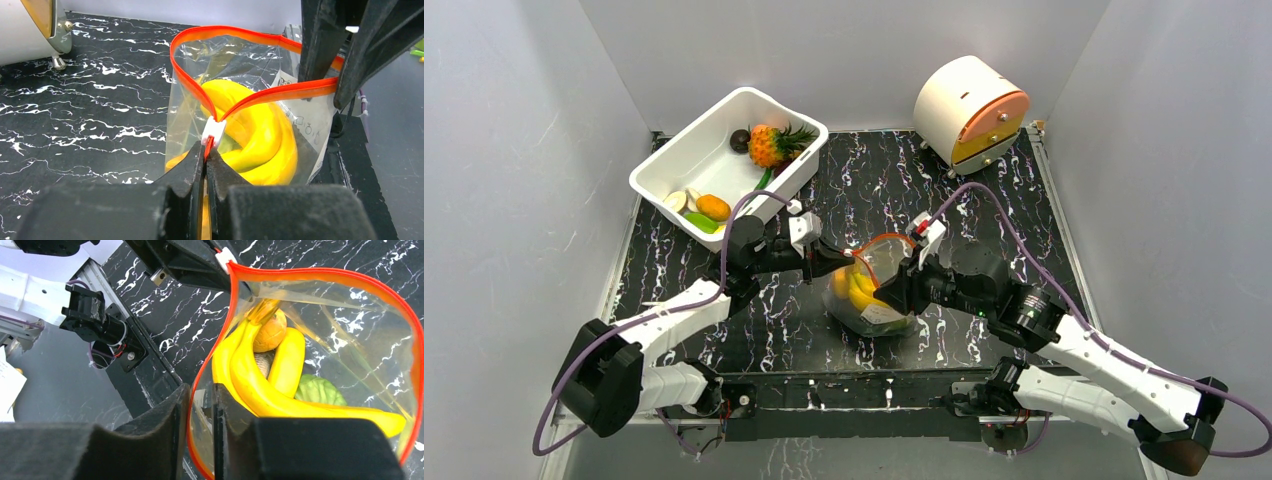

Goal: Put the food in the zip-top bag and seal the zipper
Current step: Zip the zipper food storage bag at the center of the board.

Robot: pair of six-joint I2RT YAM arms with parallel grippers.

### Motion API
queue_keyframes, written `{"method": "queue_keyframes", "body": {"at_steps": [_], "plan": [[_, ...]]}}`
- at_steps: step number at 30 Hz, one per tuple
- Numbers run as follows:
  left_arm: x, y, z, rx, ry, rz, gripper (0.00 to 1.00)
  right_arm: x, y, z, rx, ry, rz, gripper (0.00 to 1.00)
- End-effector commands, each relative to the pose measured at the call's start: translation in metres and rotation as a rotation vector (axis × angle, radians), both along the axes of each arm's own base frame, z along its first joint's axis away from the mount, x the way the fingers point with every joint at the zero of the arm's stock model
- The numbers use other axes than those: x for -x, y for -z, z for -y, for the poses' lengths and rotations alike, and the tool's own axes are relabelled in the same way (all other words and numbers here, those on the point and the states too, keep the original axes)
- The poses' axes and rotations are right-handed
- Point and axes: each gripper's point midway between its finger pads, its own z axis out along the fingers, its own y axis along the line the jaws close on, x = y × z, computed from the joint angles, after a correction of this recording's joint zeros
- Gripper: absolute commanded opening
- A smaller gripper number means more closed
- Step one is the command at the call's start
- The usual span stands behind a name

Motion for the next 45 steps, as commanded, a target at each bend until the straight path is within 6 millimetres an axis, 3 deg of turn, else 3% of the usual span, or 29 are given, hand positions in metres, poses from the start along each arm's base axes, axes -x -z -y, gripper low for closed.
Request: {"method": "queue_keyframes", "body": {"at_steps": [1,5,12,23,31,42,45], "plan": [[0.006,-0.026,-0.002,0.03,0.043,0.102,0.0,-0.005,-0.055,0.002,-0.104,0.04,0.072,0.28],[0.008,-0.027,-0.003,0.023,0.047,0.112,0.0,-0.006,-0.079,-0.002,-0.129,0.027,0.098,0.33],[0.014,-0.031,-0.004,0.044,0.062,0.123,0.0,-0.028,-0.097,-0.018,-0.071,0.005,0.227,0.36],[0.019,-0.037,-0.009,0.063,0.055,0.162,0.0,-0.052,-0.104,-0.051,0.012,-0.108,0.444,0.39],[0.019,-0.04,-0.007,0.076,0.066,0.17,0.0,-0.053,-0.091,-0.067,0.046,-0.193,0.464,0.34],[0.02,-0.041,-0.008,0.08,0.062,0.178,0.0,-0.052,-0.074,-0.069,0.094,-0.226,0.454,0.24],[0.019,-0.041,-0.008,0.082,0.06,0.18,0.0,-0.054,-0.07,-0.066,0.109,-0.213,0.454,0.27]]}}
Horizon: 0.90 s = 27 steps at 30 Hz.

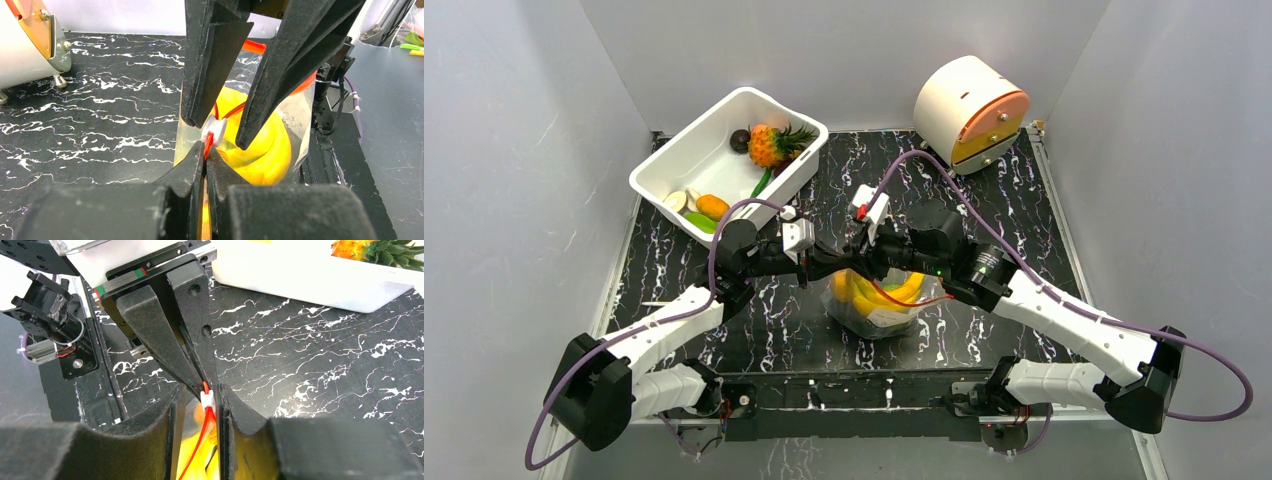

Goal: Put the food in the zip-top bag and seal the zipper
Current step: Zip the zipper food storage bag at the center of the board.

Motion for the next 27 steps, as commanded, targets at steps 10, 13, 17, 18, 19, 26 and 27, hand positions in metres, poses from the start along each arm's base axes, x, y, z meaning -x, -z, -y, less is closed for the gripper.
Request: {"method": "queue_keyframes", "body": {"at_steps": [10,13,17,18,19,26,27], "plan": [[0.004,-0.025,-0.002,0.064,0.019,0.115,0.0,-0.004,-0.016,-0.003,-0.013,-0.009,0.053,0.29],[0.003,-0.025,-0.001,0.064,0.018,0.113,0.0,-0.005,-0.014,-0.003,-0.003,0.0,0.05,0.3],[0.004,-0.028,-0.002,0.067,0.022,0.118,0.0,-0.006,-0.012,-0.002,-0.004,0.006,0.054,0.12],[0.005,-0.029,-0.002,0.069,0.021,0.123,0.0,-0.008,-0.011,-0.001,-0.001,0.013,0.057,0.06],[0.005,-0.03,-0.003,0.07,0.019,0.127,0.0,-0.008,-0.011,0.0,0.003,0.017,0.06,0.01],[0.003,-0.033,-0.006,0.096,-0.006,0.153,0.0,-0.002,0.0,0.012,0.066,0.018,0.037,0.0],[0.004,-0.034,-0.007,0.099,-0.004,0.152,0.0,-0.001,0.0,0.014,0.066,0.021,0.037,0.0]]}}
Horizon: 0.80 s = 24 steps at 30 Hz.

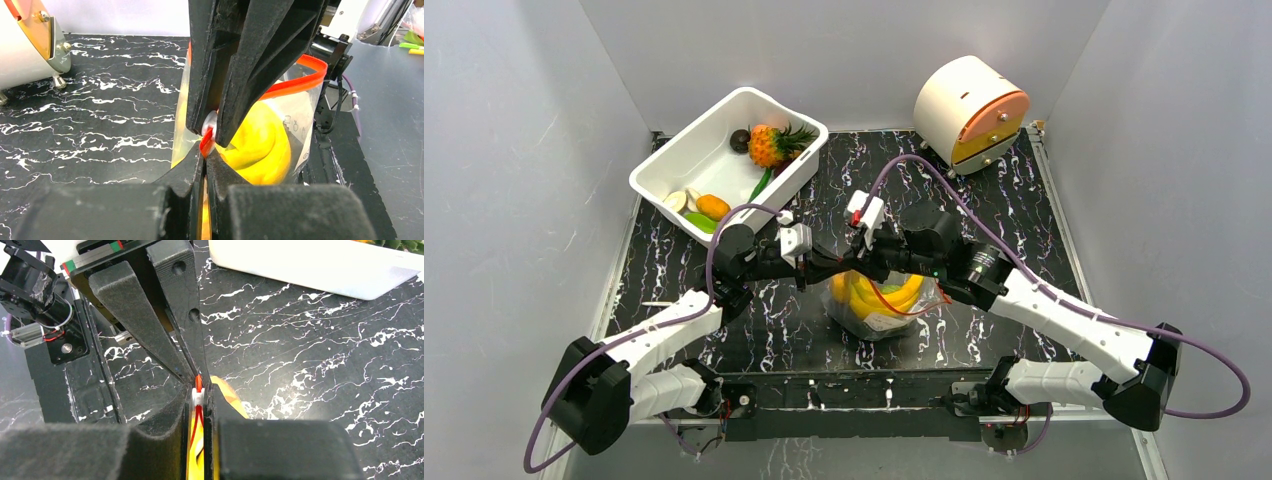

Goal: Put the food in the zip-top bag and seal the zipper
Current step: Zip the zipper food storage bag at the center of the board.

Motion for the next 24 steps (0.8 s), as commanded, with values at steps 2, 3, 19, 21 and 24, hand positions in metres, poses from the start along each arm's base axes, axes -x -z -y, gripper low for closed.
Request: {"method": "queue_keyframes", "body": {"at_steps": [2,3,19,21,24], "plan": [[0.001,-0.038,-0.005,0.105,0.002,0.139,0.0,0.003,-0.014,0.013,0.0,0.025,0.03,0.0],[0.001,-0.039,-0.005,0.111,0.001,0.137,0.0,0.003,-0.011,0.015,0.008,0.028,0.021,0.0],[0.001,-0.037,-0.012,0.139,-0.018,0.133,0.0,0.005,-0.005,0.035,0.044,0.086,0.012,0.0],[0.0,-0.037,-0.012,0.142,-0.023,0.135,0.0,0.005,-0.005,0.036,0.047,0.088,0.01,0.0],[0.0,-0.037,-0.013,0.145,-0.026,0.133,0.0,0.005,-0.005,0.039,0.049,0.097,0.012,0.0]]}}
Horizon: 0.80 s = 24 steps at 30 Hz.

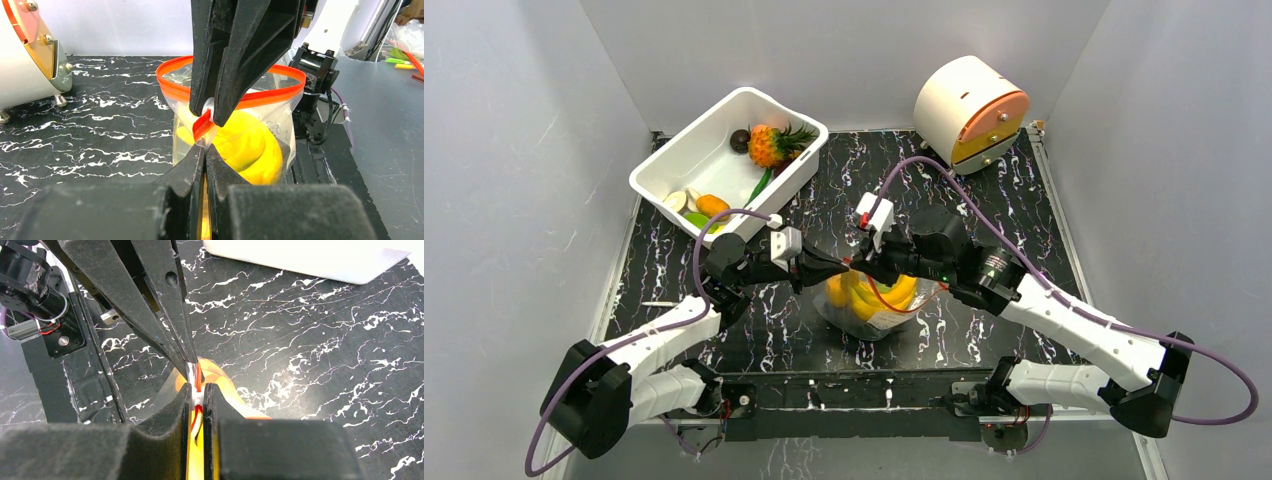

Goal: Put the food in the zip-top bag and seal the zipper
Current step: Zip the zipper food storage bag at the center of the board.

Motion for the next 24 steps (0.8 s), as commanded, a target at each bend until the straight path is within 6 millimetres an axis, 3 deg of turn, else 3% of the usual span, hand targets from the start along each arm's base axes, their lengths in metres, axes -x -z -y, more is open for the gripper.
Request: {"method": "queue_keyframes", "body": {"at_steps": [1,9,14,19,24], "plan": [[-0.005,-0.025,-0.009,0.064,-0.035,0.113,0.0,-0.001,-0.004,0.021,0.021,0.059,0.02,0.0],[-0.003,-0.031,-0.011,0.082,-0.034,0.121,0.0,0.0,-0.018,0.029,0.006,0.074,0.051,0.0],[-0.005,-0.036,-0.013,0.086,-0.058,0.085,0.0,0.004,-0.017,0.023,-0.032,0.04,0.045,0.0],[0.003,-0.032,-0.016,-0.009,-0.024,0.085,0.42,0.01,-0.021,0.014,-0.099,-0.006,0.058,0.0],[0.017,-0.025,-0.014,-0.071,0.079,0.059,0.48,0.018,-0.029,0.007,-0.136,-0.069,0.064,0.0]]}}
